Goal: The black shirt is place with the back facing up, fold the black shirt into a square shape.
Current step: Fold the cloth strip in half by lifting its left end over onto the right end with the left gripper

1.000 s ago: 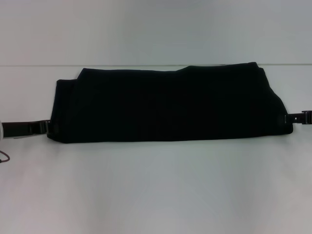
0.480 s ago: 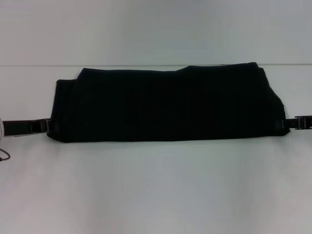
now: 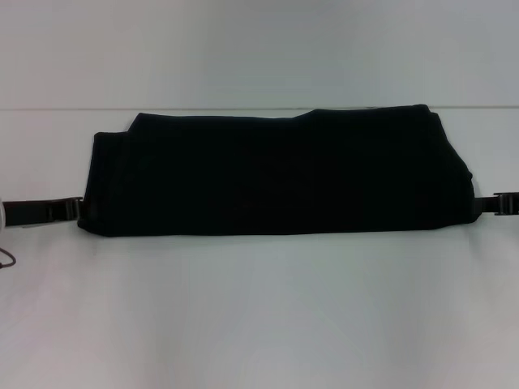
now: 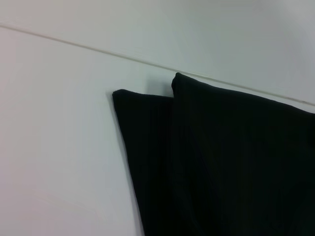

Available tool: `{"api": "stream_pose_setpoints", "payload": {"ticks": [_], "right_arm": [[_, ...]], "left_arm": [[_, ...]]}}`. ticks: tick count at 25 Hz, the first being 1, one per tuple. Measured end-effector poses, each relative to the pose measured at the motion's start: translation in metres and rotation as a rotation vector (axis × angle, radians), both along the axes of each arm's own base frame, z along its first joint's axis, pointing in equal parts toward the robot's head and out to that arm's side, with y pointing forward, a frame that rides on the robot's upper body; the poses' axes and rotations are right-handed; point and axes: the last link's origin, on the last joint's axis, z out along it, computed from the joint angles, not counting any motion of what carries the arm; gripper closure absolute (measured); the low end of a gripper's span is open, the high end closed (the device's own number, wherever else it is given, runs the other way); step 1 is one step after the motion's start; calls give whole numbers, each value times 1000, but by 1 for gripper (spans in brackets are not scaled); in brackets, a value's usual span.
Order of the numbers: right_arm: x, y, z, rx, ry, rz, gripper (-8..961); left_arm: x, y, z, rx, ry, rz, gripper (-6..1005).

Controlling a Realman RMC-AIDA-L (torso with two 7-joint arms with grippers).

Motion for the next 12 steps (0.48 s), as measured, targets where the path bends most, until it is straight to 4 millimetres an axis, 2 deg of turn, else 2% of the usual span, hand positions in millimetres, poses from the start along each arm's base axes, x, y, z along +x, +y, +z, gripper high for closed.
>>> {"api": "stream_pose_setpoints", "payload": {"ticks": [9,12], "right_arm": [[14,-9,8,26,10,-37,954],[19,-14,10,33,23,-37,950]], "left_arm": [[-4,-4,0,4,-11,16,981],[-8,-10,1,2,-20,28,979]]}}
